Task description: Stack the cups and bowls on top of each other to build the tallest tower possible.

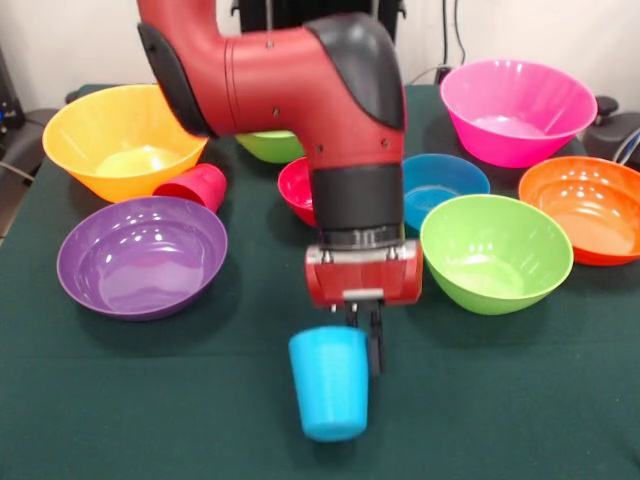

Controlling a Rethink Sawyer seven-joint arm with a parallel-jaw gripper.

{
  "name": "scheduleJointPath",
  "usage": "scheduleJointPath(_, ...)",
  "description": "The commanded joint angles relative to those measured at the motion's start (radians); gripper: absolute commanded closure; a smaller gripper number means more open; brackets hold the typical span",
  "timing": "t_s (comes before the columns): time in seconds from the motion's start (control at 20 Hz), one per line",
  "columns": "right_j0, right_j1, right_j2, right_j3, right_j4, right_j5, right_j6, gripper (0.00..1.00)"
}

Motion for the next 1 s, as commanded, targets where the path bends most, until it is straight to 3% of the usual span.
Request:
scheduleJointPath(0.05,-0.017,-0.14,0.017,0.138,0.036,0.259,0.05,1.0)
scheduleJointPath(0.65,-0.026,-0.225,0.045,0.05,0.099,0.52,-0.003,1.0)
scheduleJointPath(0.85,0.01,-0.205,0.006,-0.055,0.107,0.668,-0.015,1.0)
scheduleJointPath(1.0,0.054,-0.152,-0.044,-0.165,0.103,0.833,0.008,1.0)
